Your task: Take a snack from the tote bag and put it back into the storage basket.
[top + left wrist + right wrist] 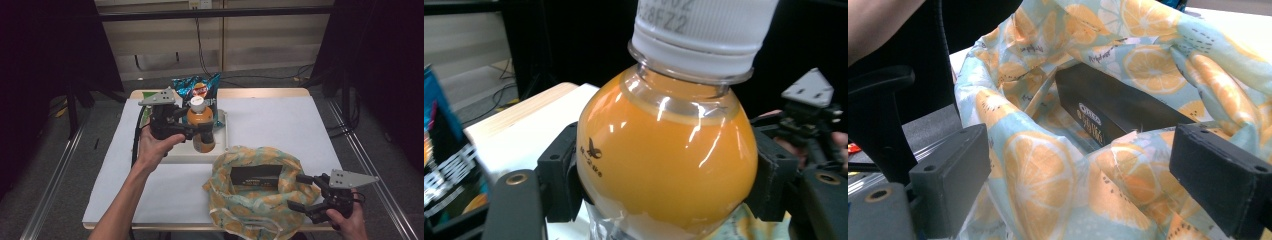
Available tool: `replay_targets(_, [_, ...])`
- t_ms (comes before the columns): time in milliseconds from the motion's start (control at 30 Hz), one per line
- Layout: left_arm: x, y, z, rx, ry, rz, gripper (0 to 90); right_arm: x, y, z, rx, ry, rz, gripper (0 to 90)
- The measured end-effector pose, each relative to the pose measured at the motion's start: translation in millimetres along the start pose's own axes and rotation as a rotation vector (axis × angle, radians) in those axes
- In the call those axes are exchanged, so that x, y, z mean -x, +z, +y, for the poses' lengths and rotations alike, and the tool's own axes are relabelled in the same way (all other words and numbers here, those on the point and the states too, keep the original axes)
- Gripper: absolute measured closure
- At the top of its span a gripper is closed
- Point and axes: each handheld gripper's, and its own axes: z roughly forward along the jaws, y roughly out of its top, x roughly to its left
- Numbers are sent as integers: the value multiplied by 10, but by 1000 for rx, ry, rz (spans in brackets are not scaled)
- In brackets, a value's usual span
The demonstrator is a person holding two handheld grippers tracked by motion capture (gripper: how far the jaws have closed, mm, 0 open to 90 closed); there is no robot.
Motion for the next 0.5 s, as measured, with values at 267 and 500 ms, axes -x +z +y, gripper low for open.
replay_targets(267, [-196, 40, -157, -42, -5, 58, 307, 6, 4, -4, -2, 2, 0, 92])
replay_targets(500, [-326, 66, -269, -64, -14, 105, 307, 8, 8, -5, -3, 2, -1, 92])
